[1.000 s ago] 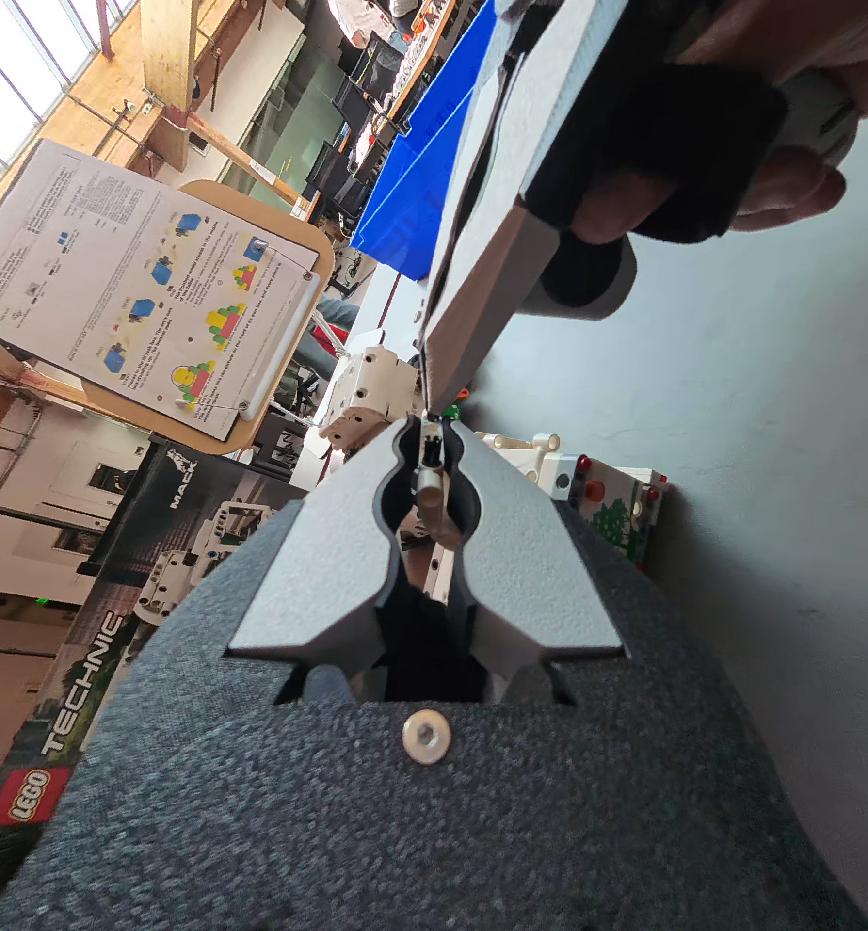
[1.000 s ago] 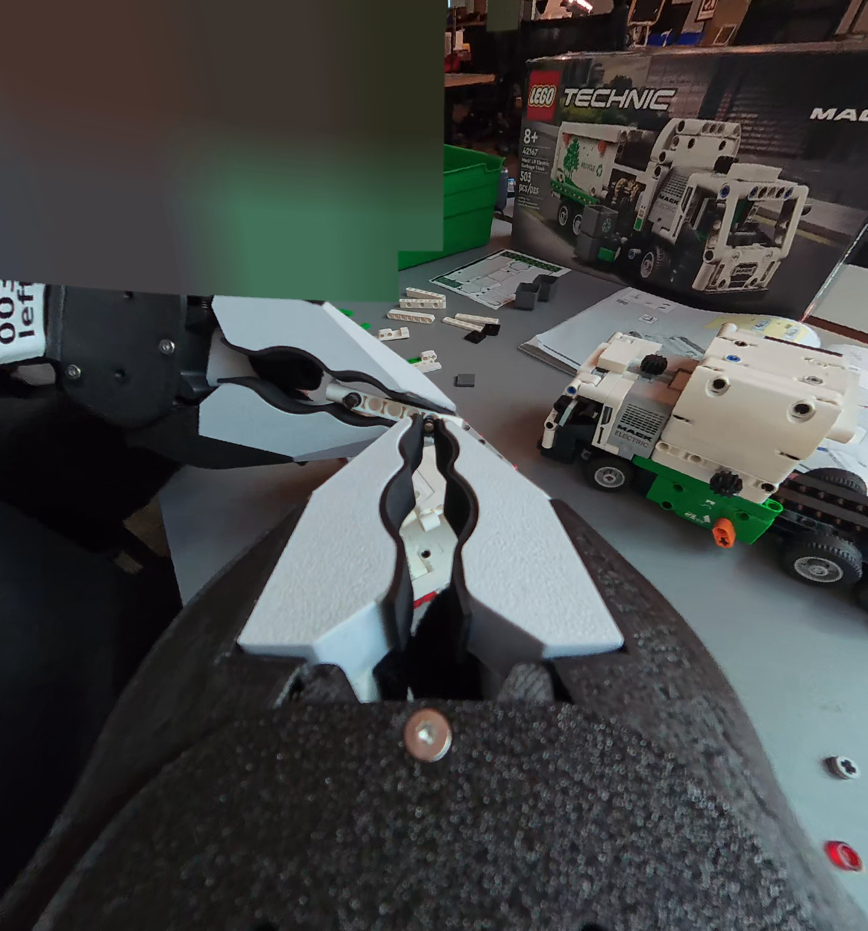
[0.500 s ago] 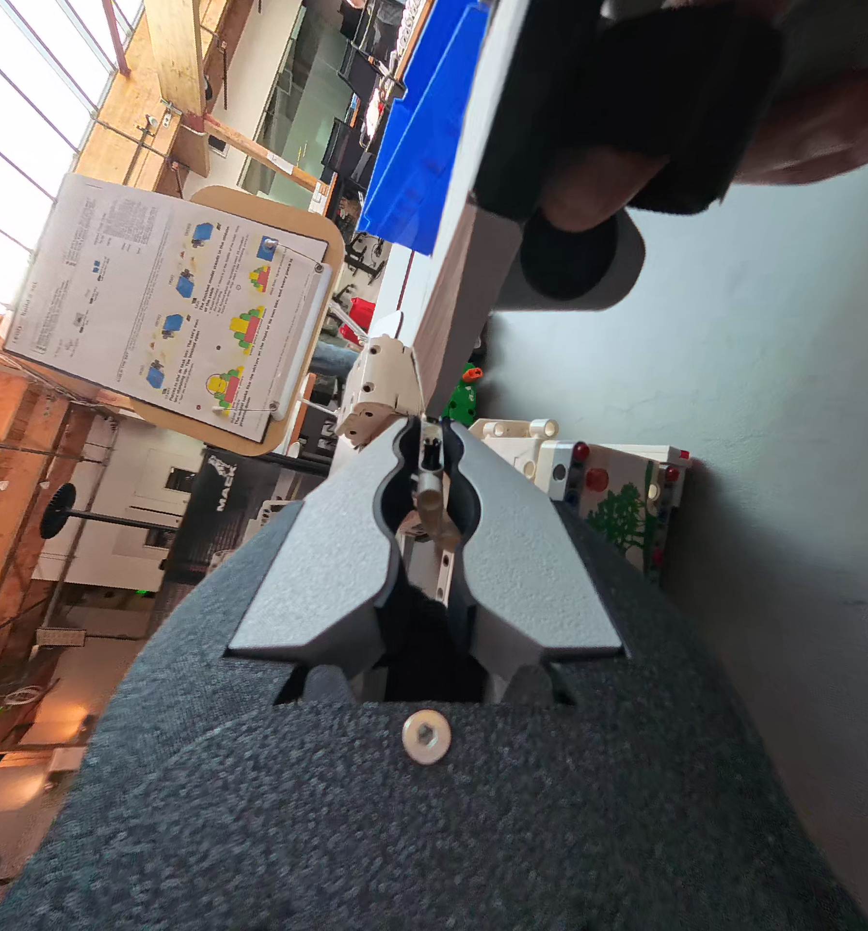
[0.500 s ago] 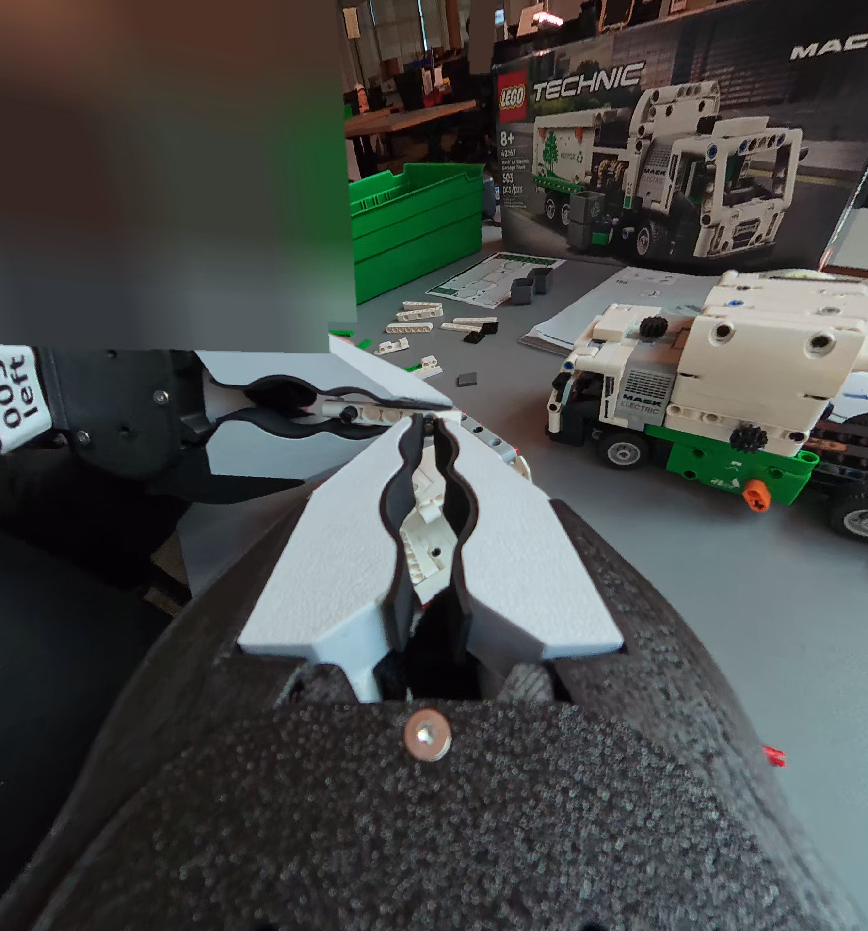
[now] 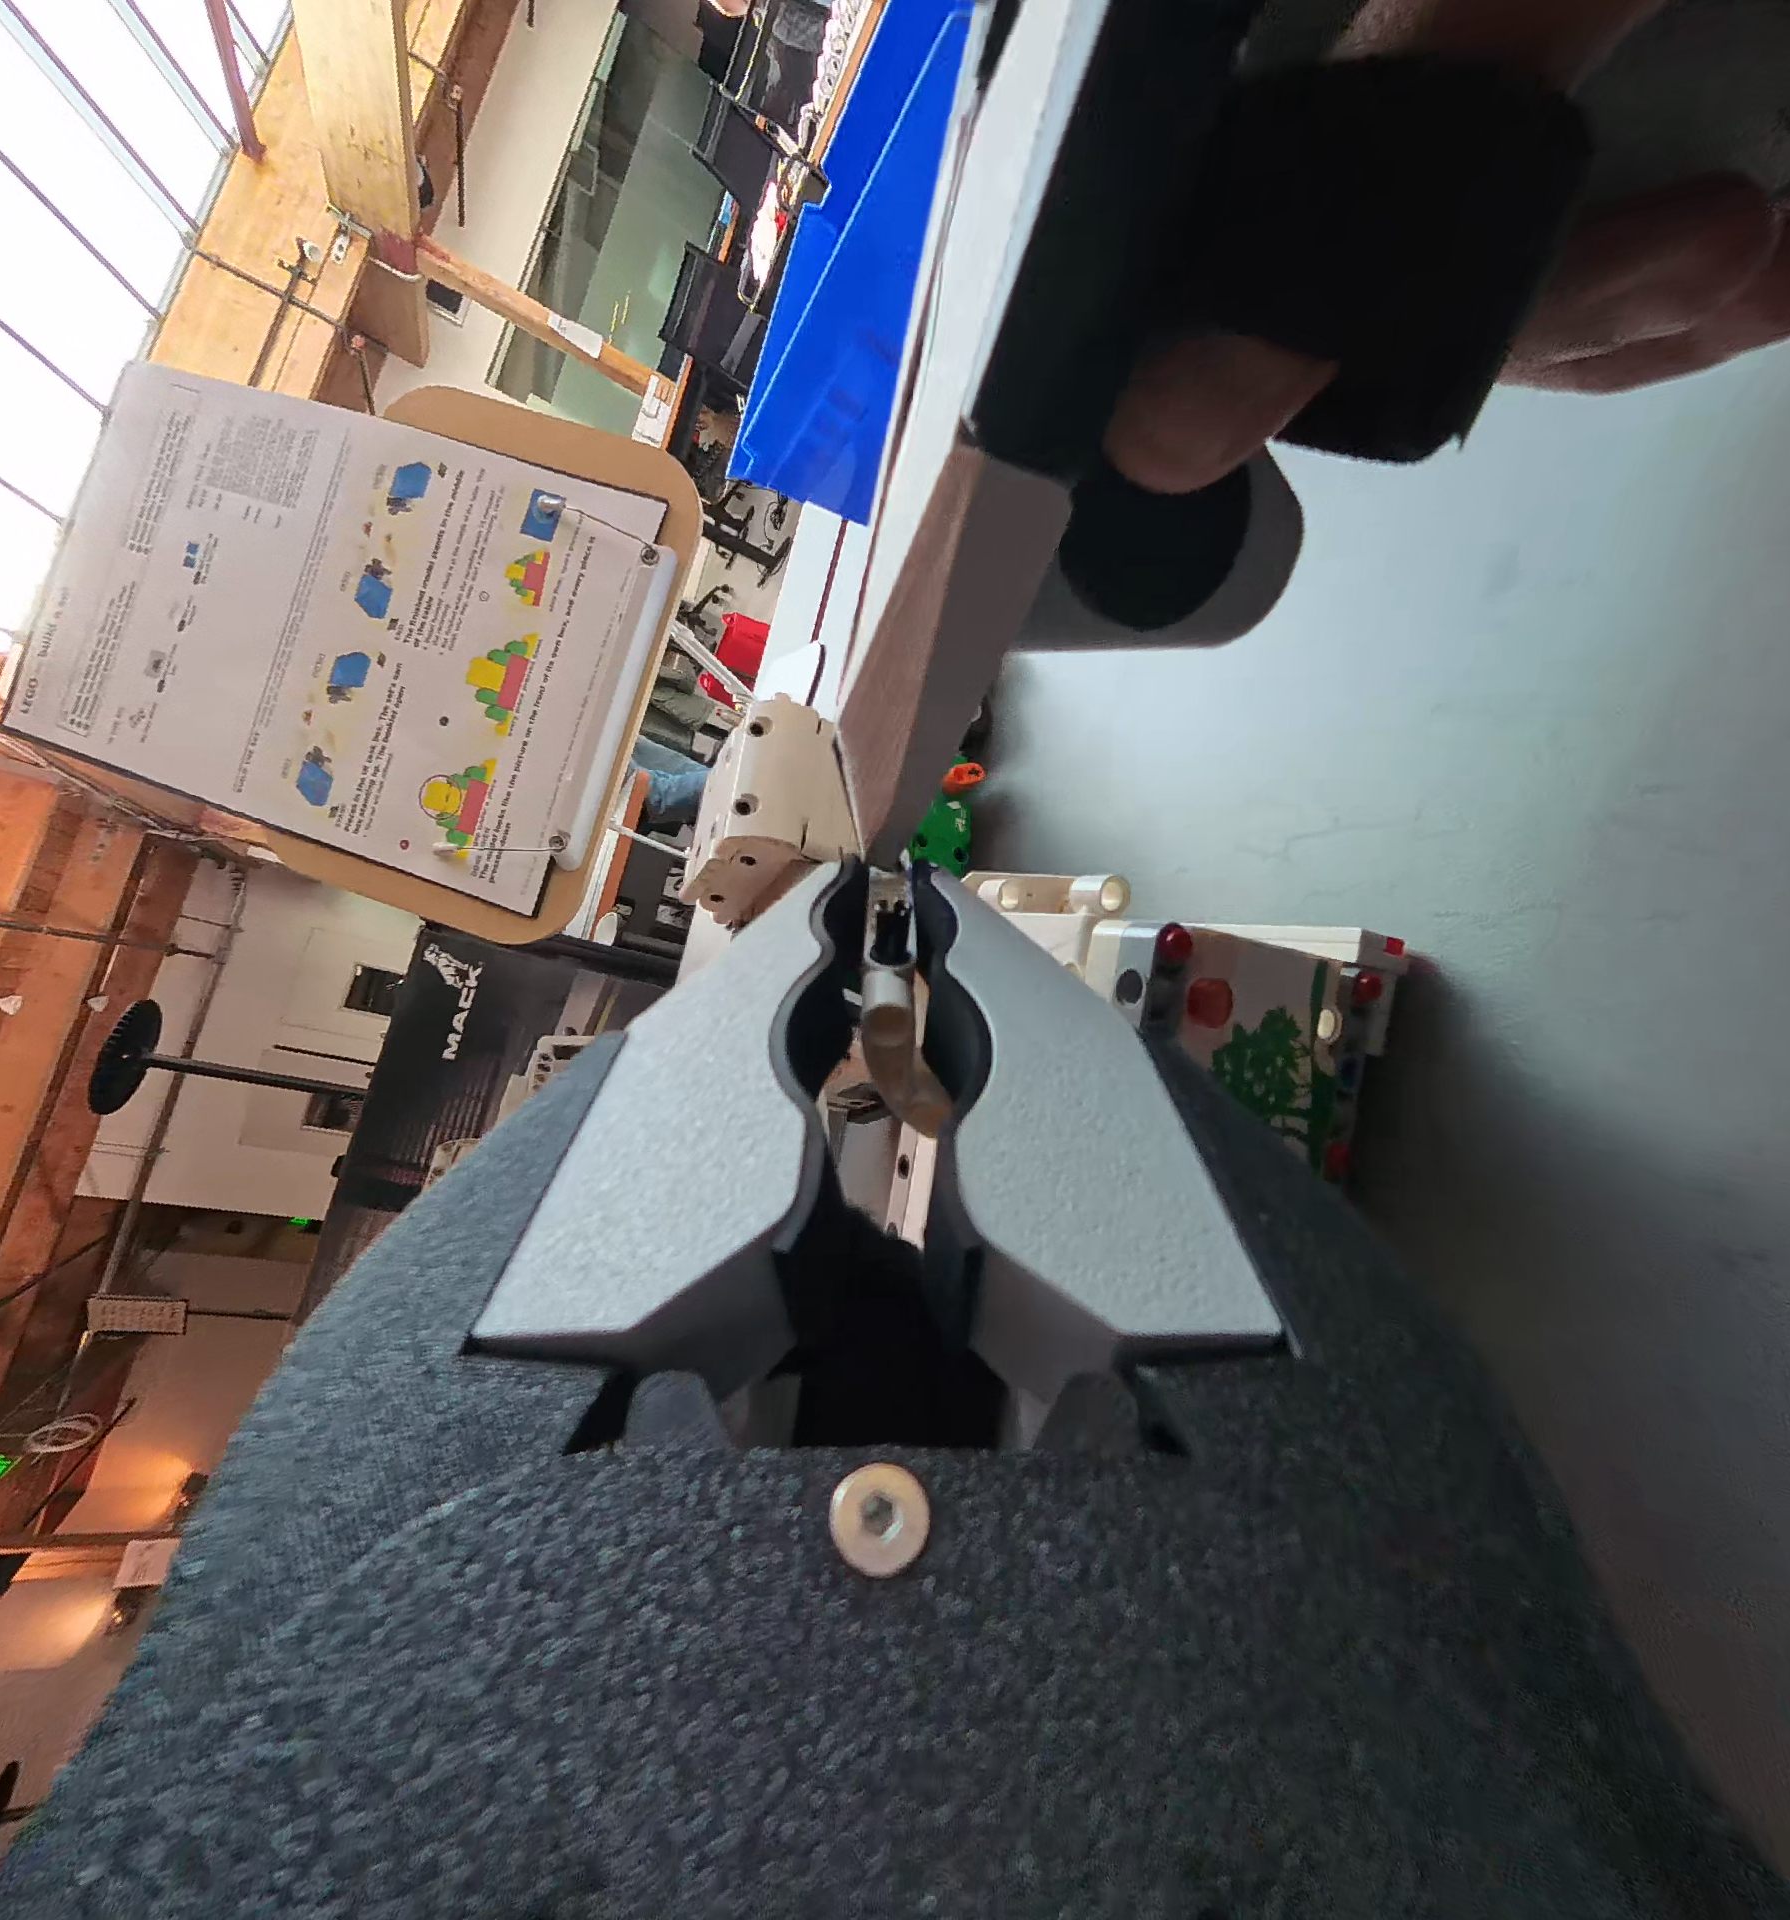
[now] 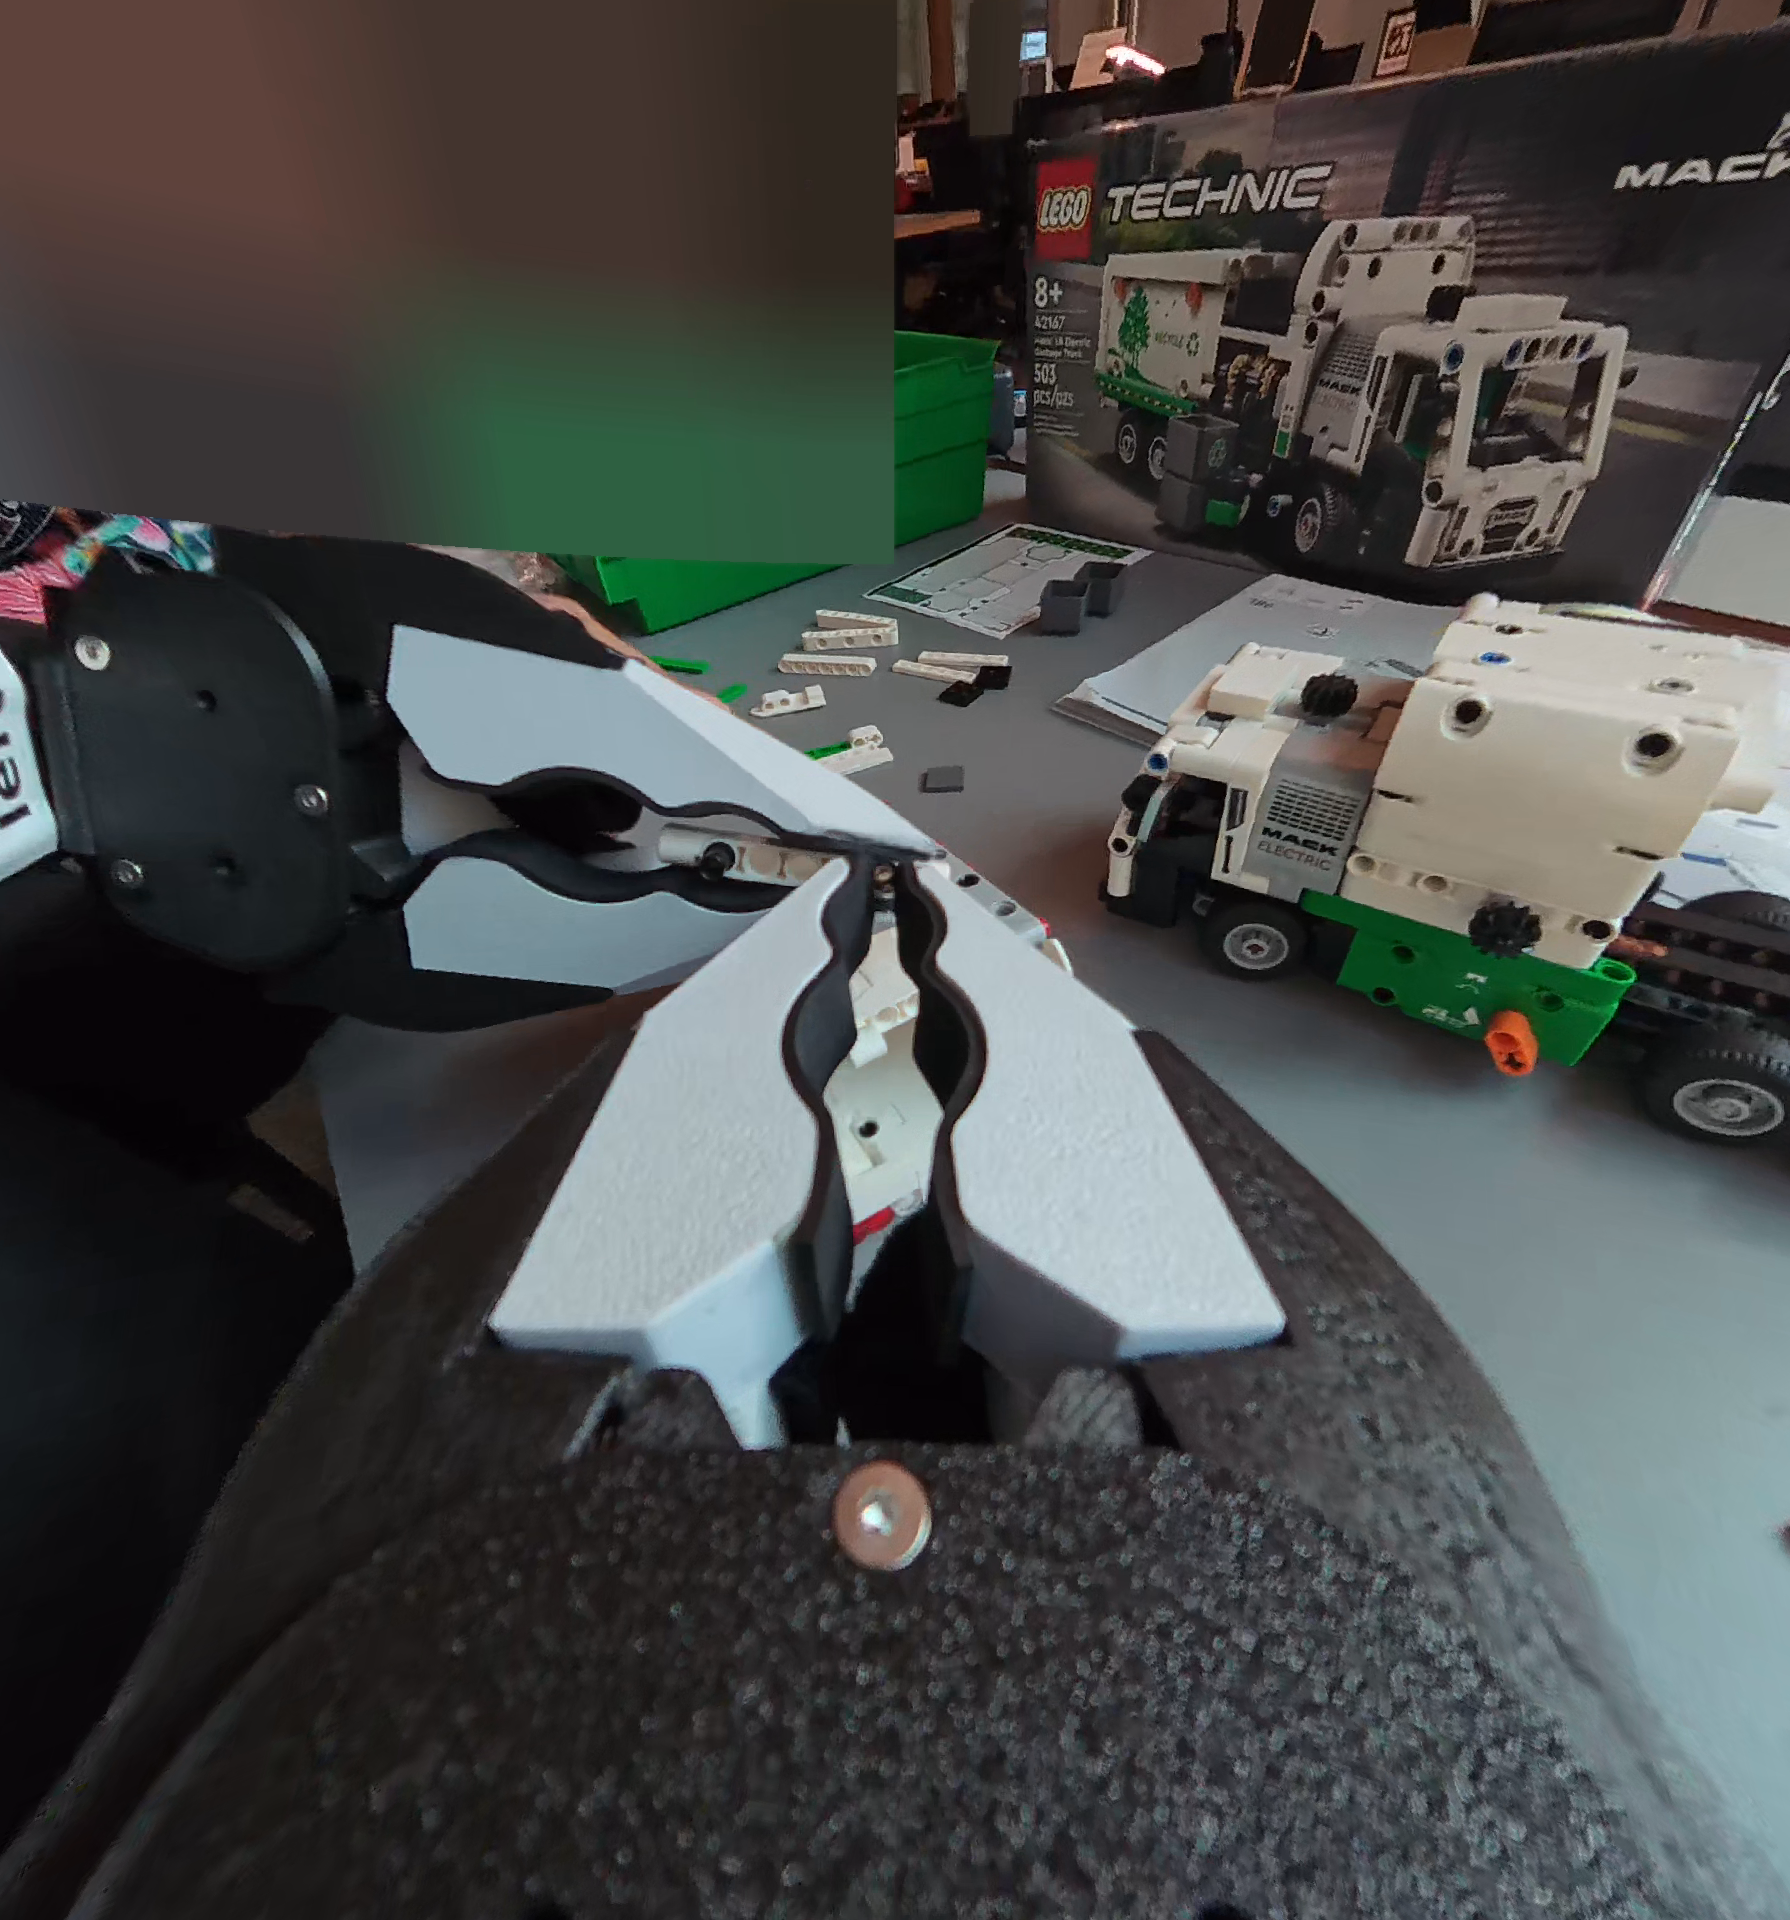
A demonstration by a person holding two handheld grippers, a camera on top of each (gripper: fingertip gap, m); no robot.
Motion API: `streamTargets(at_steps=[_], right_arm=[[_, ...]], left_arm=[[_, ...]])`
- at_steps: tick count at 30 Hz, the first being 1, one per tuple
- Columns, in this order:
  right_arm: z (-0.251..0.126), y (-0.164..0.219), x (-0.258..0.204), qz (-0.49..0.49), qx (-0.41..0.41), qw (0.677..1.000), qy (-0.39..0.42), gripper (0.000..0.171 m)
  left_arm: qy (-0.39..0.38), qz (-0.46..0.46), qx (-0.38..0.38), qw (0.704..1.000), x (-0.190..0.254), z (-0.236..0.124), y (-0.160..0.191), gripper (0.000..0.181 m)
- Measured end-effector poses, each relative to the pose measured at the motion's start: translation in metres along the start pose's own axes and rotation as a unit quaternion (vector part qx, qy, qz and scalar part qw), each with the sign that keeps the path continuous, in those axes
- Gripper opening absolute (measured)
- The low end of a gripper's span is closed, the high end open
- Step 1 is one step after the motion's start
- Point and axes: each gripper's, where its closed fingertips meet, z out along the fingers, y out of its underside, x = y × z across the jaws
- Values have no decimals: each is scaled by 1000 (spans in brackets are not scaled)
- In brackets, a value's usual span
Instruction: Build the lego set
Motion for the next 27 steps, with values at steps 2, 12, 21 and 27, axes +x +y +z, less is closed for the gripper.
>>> streamTargets(at_steps=[2,12,21,27], right_arm=[[0,-1,0,5,7,1000,-2,3],[-4,-1,2,36,21,999,-19,3],[-5,-4,1,46,14,999,-22,5],[-7,-5,3,17,4,1000,-7,0]], left_arm=[[10,-27,7,1000,-1,0,-1,5],[34,-84,24,996,-1,2,-6,6],[38,-98,36,994,-1,1,-5,5],[37,-72,30,996,3,2,-5,5]])
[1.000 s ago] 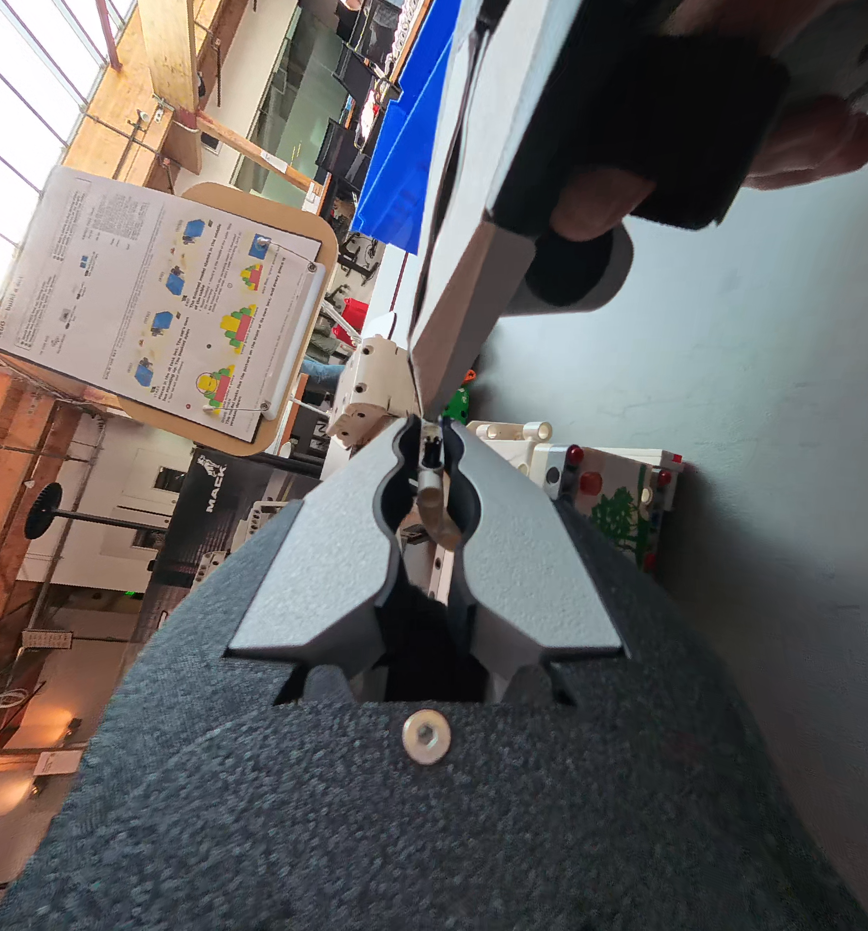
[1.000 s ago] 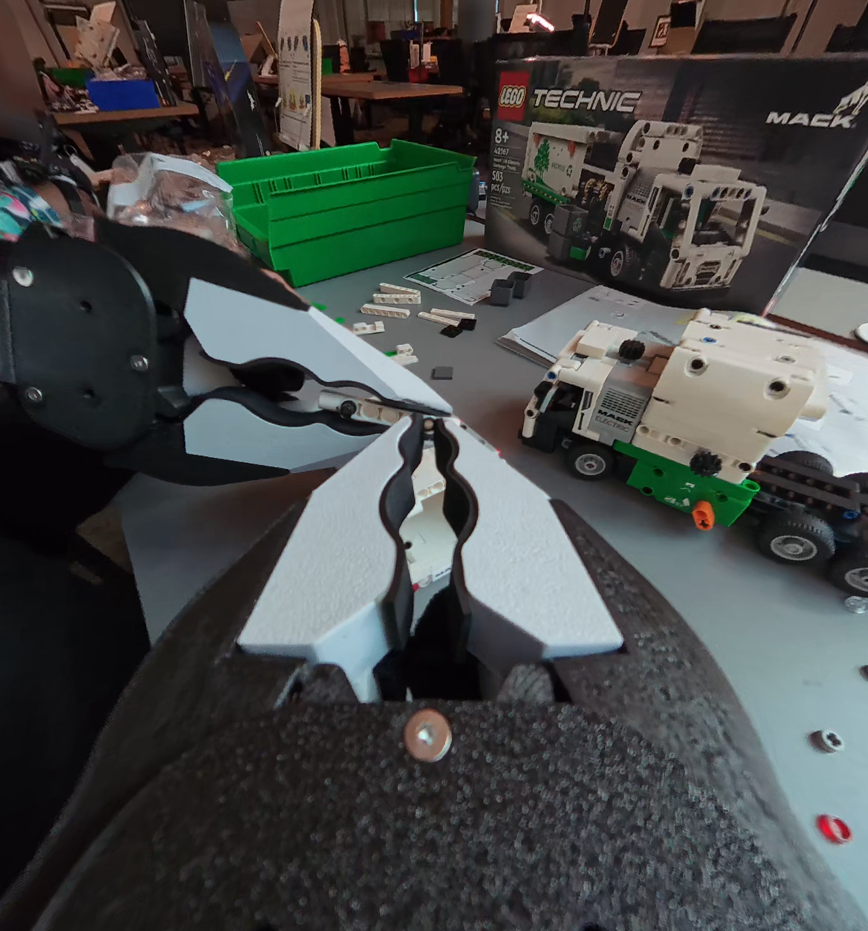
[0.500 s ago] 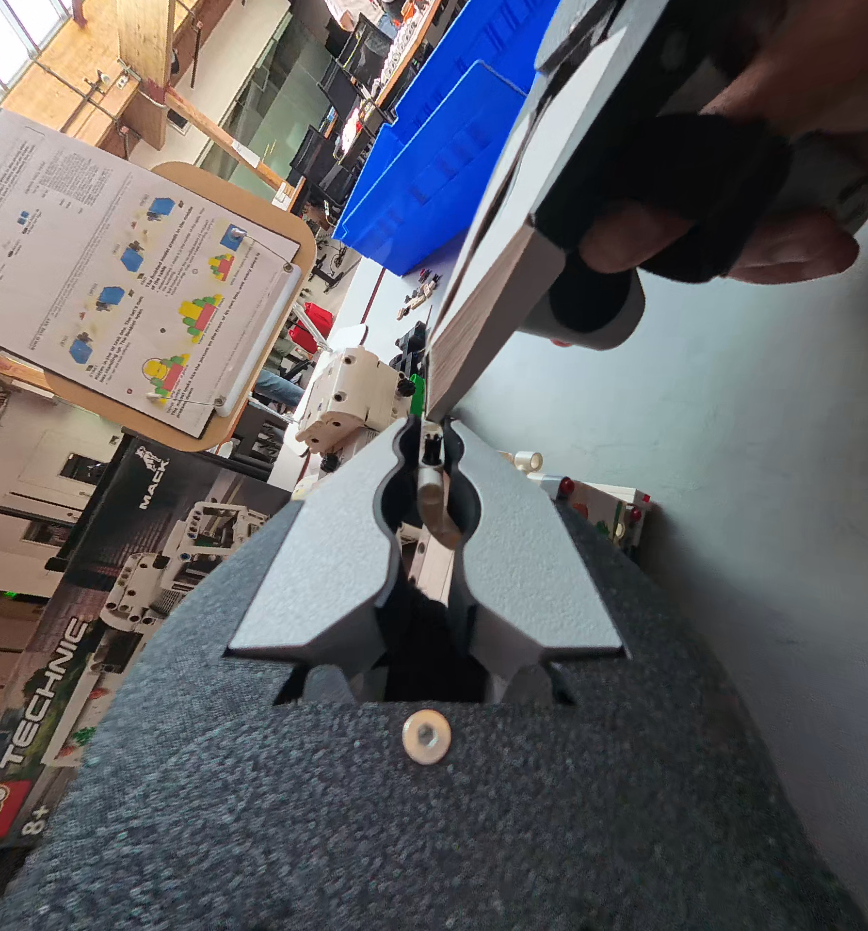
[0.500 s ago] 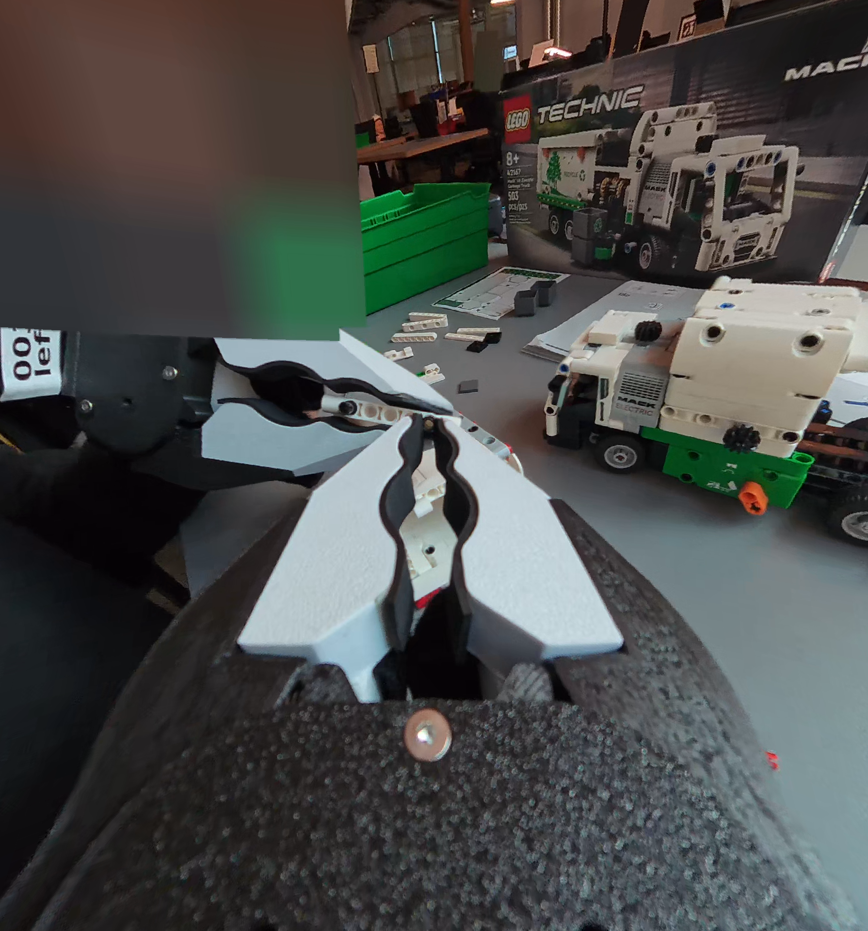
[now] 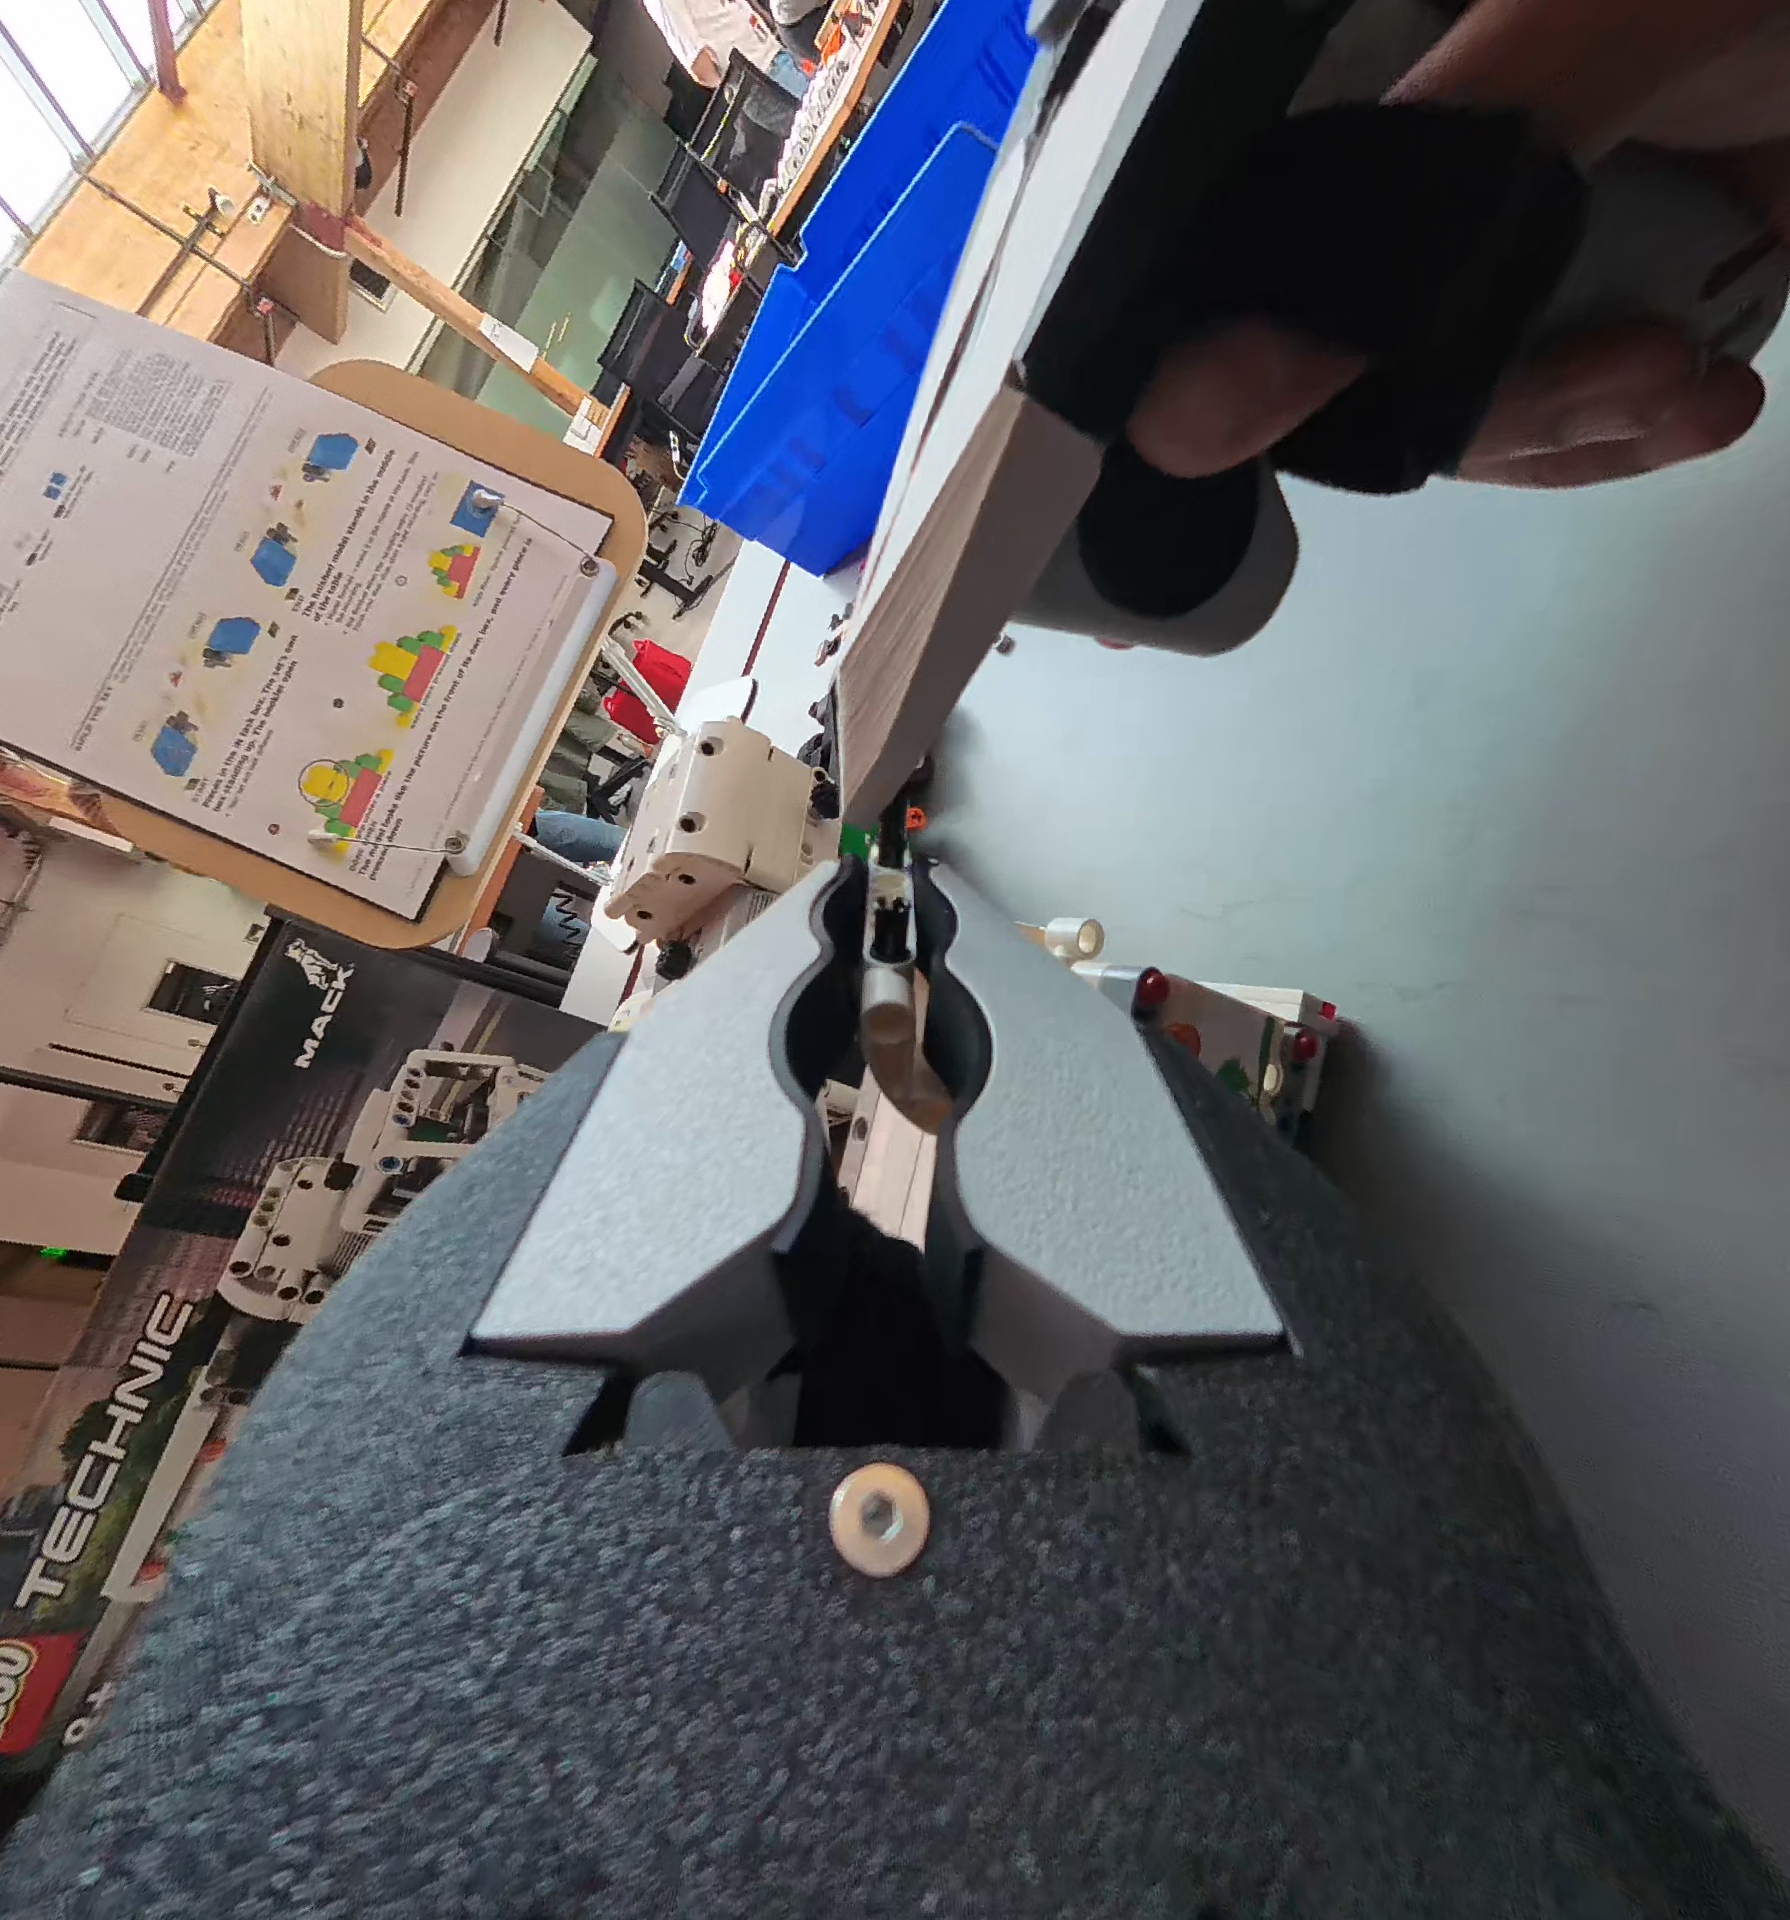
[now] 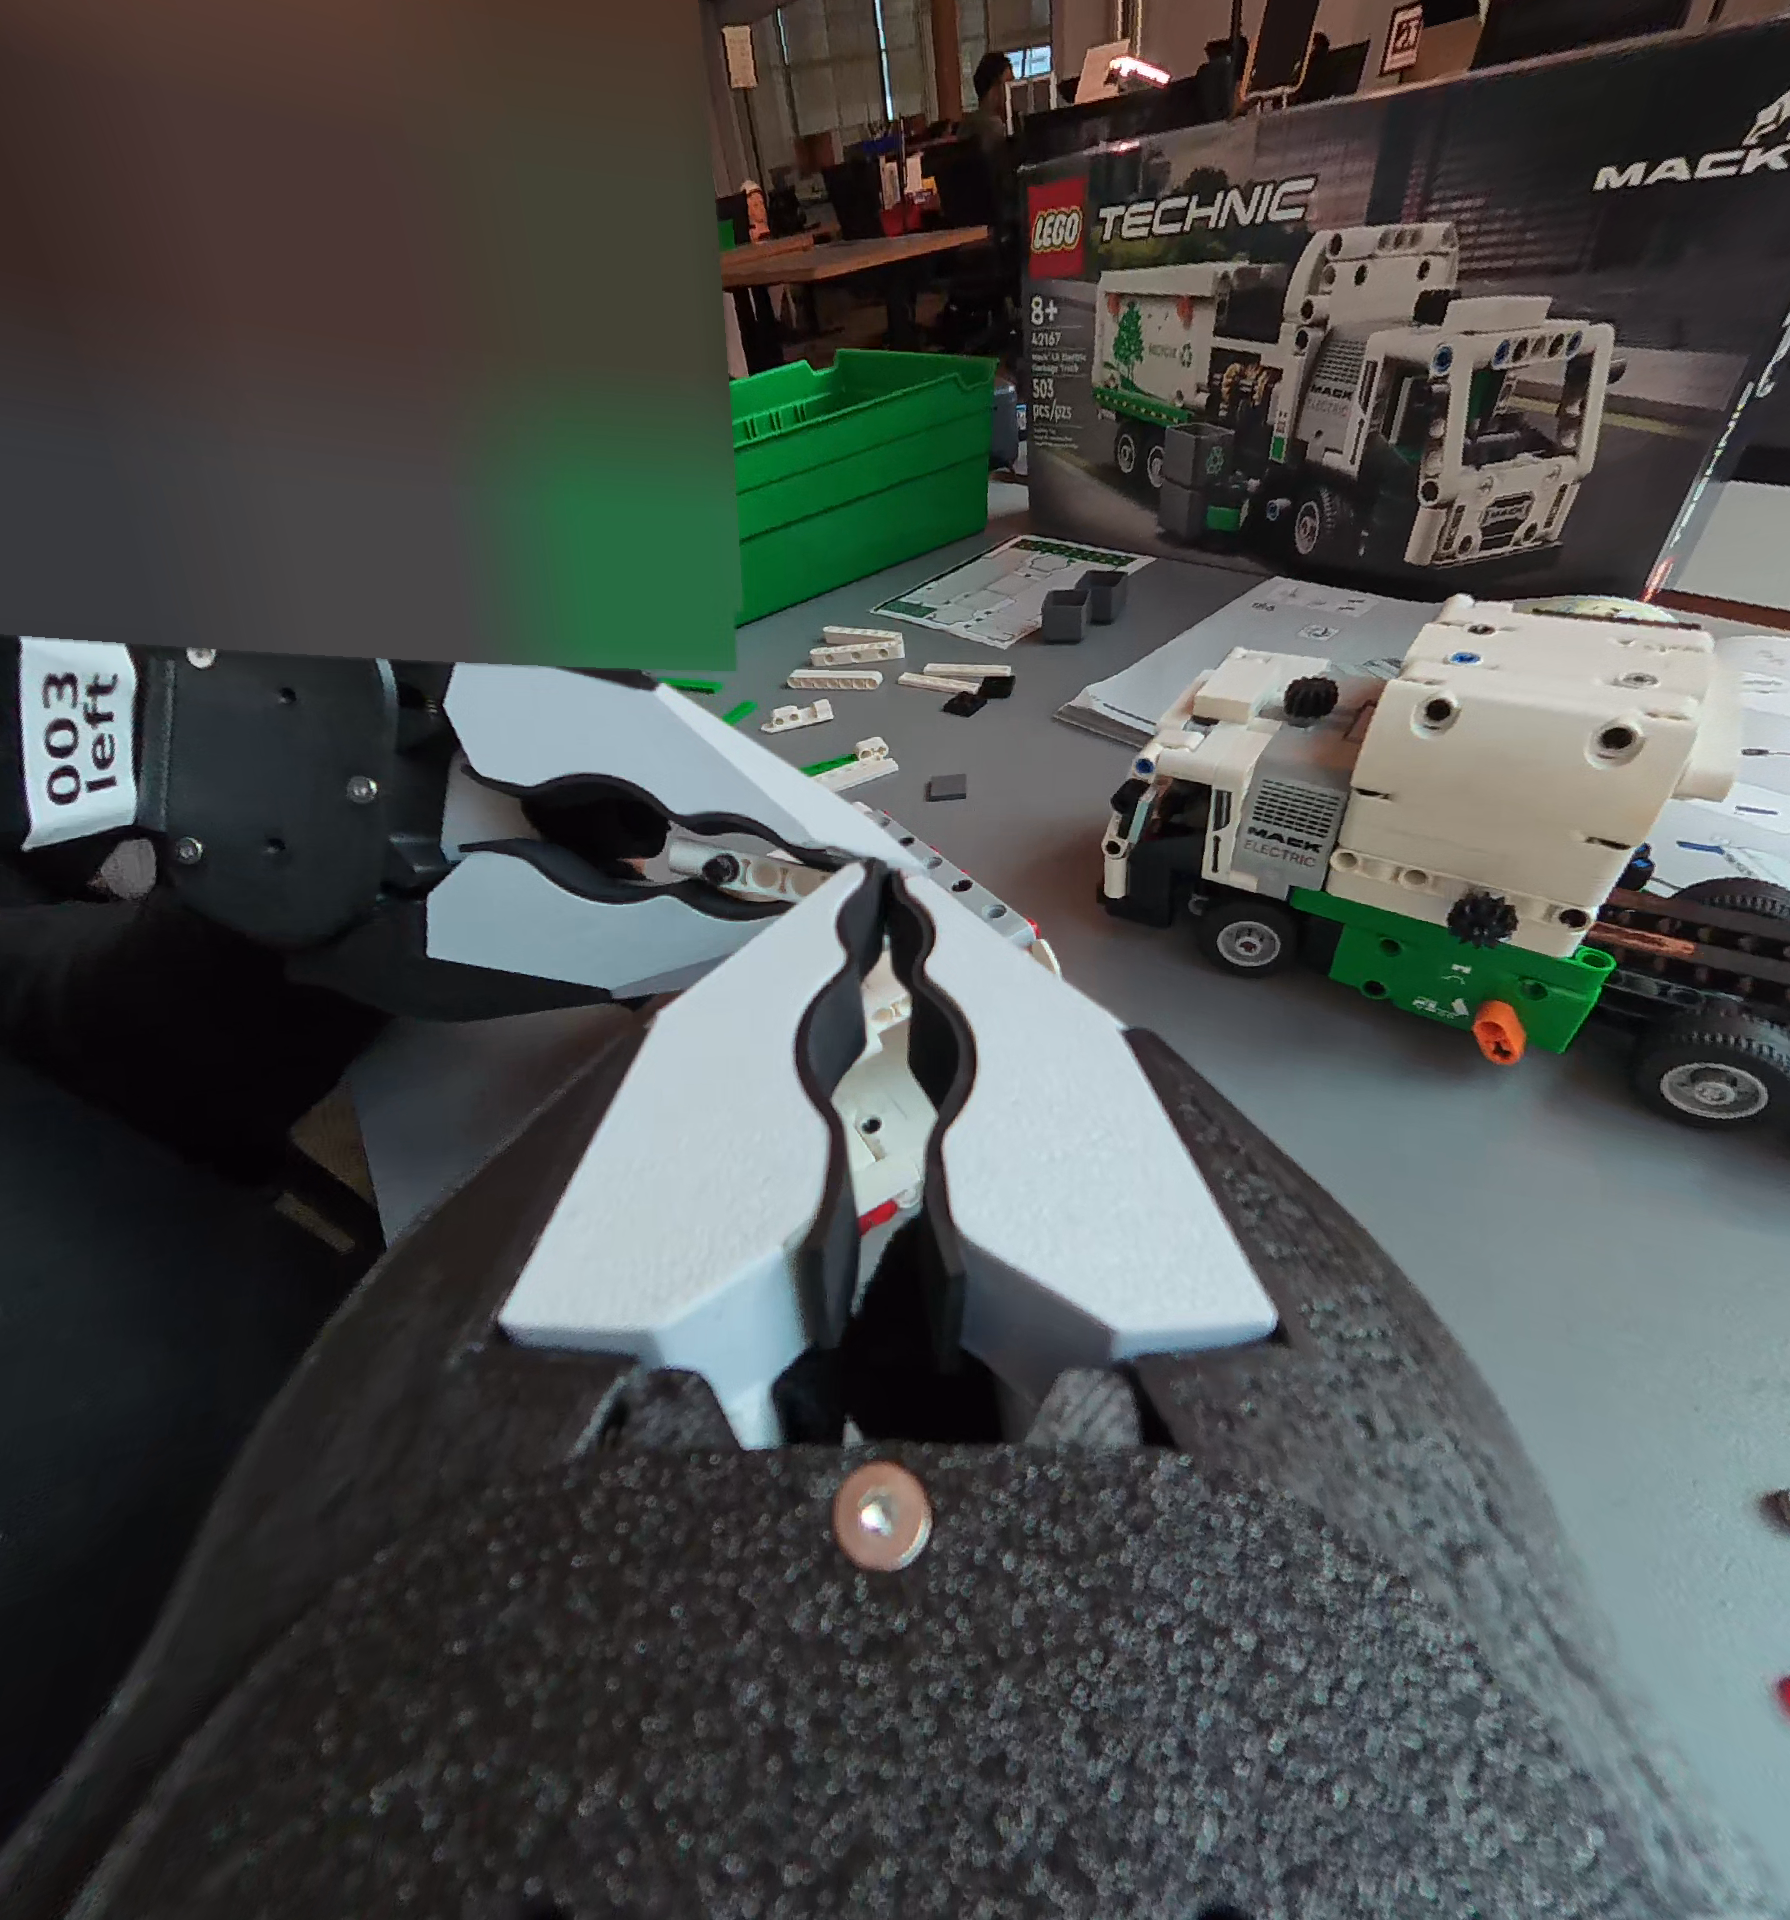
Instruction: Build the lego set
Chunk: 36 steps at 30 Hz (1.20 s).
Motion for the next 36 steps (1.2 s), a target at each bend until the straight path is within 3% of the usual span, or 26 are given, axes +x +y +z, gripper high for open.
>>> streamTargets(at_steps=[12,16,36], right_arm=[[-4,-3,-5,-26,-15,1000,-2,6],[-3,-2,-4,-39,-20,999,11,0],[-4,0,-4,-61,-37,997,20,2]], left_arm=[[-5,-2,2,1000,-3,-1,0,5],[-4,2,2,1000,-2,-2,0,5],[-4,8,0,1000,-2,-2,0,5]])
